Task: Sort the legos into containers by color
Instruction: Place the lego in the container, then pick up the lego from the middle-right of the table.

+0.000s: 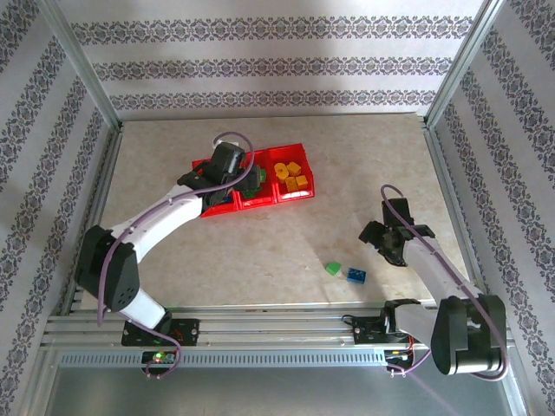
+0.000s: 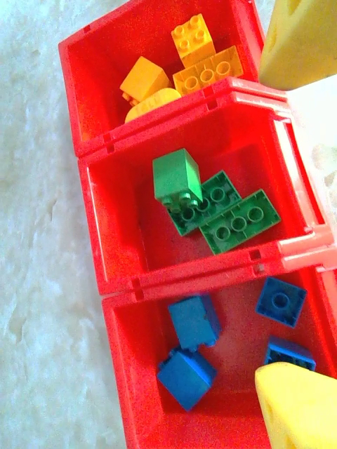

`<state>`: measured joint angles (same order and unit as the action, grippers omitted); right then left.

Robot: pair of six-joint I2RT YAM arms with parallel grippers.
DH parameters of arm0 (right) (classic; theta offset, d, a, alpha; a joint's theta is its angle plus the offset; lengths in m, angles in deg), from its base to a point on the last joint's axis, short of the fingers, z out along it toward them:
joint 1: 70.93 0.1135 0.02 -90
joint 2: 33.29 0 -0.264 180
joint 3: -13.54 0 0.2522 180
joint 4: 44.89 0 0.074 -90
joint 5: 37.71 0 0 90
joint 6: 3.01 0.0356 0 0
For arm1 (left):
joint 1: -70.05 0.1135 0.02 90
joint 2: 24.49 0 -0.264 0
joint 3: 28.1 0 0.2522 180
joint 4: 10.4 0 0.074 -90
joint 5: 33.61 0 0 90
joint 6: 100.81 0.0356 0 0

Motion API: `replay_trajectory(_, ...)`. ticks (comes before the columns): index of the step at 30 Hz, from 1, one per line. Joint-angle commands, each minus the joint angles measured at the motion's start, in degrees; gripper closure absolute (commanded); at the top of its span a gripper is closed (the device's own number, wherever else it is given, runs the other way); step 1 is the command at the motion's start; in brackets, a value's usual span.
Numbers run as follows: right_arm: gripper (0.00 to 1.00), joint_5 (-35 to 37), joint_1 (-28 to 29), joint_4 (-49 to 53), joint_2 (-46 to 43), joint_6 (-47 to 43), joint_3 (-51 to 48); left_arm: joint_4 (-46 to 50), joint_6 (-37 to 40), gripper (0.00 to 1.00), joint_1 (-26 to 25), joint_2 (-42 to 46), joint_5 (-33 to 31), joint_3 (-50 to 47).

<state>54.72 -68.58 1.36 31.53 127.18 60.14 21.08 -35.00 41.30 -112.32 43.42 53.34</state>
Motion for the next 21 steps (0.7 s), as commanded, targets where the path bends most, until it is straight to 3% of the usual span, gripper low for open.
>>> replay_trajectory(1,0.17,0.37,-0.33,-0.17,3.93,-2.14,3.43,-5.2,-1.91,0.0,0.78,4.09,-4.03,-3.22)
replay_trajectory(12,0.31,-0.83,-0.59,0.39,21.96,-6.51,11.86,-4.72,-1.9,0.0,1.07,7.81,-6.23,-7.44)
replay_trajectory(15,0.36,-1.04,-0.59,-0.32,23.7,-7.08,12.38,-4.38,-2.05,0.0,1.09,7.91,-6.04,-7.91)
replay_trajectory(21,0.37,-0.98,-0.68,-0.14,24.56,-8.0,13.48,-4.09,-2.16,0.0,1.15,7.77,-5.75,-8.23)
